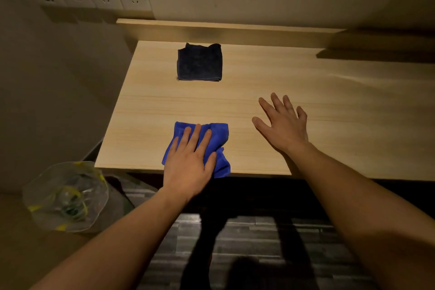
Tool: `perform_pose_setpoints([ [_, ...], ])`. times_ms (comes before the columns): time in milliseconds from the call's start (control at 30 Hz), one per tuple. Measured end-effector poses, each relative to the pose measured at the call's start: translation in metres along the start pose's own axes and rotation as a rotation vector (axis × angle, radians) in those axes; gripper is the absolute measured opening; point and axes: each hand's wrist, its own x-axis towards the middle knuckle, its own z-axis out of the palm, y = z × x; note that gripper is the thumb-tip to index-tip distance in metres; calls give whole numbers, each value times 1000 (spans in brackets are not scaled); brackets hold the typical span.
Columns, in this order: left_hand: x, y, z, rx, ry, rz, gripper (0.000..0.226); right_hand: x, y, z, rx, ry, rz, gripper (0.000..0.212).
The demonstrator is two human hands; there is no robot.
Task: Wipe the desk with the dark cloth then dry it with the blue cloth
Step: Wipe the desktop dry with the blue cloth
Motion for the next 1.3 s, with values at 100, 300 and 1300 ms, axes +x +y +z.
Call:
perform_pose_setpoints([
  [100, -16, 9, 1, -100, 40, -11, 60, 0, 0, -2, 9, 1, -2, 78],
  [300, -50, 44, -28, -345, 130, -17, 50, 1, 16, -14, 276, -26, -46, 70],
  [1300, 305, 94, -21, 102, -44, 80, 94, 22, 127, -25, -63, -112, 40, 87],
])
